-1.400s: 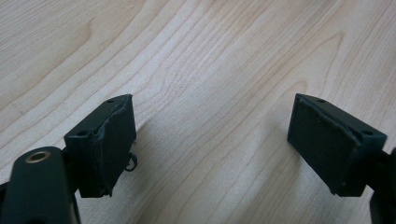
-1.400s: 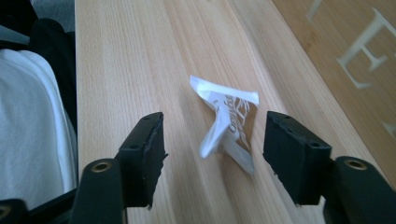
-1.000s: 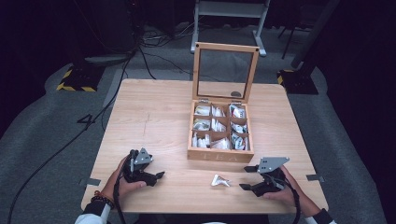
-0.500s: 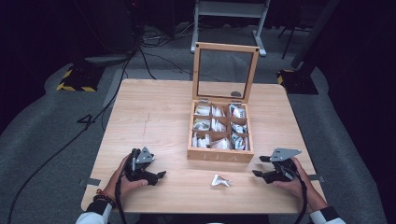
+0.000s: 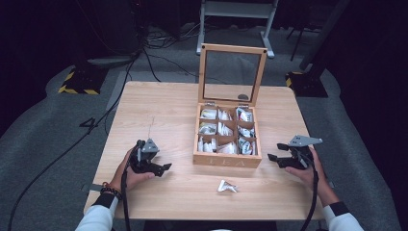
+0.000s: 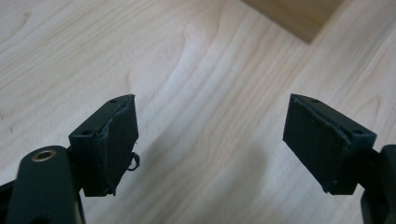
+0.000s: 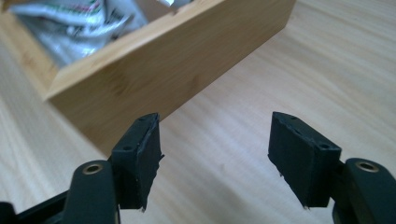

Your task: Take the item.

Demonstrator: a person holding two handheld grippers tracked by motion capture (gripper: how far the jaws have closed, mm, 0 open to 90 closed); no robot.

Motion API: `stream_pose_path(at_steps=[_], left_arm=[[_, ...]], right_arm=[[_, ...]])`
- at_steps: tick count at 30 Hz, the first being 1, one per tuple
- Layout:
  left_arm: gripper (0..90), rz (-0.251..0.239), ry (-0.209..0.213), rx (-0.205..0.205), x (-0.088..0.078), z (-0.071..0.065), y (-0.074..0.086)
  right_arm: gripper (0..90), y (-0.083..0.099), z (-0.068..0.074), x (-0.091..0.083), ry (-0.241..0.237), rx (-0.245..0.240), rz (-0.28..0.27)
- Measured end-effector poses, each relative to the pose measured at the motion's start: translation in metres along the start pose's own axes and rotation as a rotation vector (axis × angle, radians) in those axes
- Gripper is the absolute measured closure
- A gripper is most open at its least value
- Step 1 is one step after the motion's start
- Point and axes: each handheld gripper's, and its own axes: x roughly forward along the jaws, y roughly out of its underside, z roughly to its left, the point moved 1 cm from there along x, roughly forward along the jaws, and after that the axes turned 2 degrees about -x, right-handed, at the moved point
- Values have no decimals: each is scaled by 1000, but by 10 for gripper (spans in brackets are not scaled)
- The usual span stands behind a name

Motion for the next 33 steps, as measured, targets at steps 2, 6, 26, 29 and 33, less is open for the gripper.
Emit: stream_pose_path(at_steps=[2,6,26,29,33], left_arm=[[176,-26,-5,0,0,5,-10],[177,-92,-5,-25,1,14,-39],[227,-188,-68,-81,50,47,-185],[227,-178,-70,-95,62,48,-198],[228,-162,-78,-122,76,48,-214]], right_arm=[[346,-7,-7,0,8,1,-9],[344,-26,-20,-1,36,5,-48],[328,-142,-67,53,78,88,-90],[317,-147,-71,57,92,107,-81],[309,-157,-77,64,100,107,-73]])
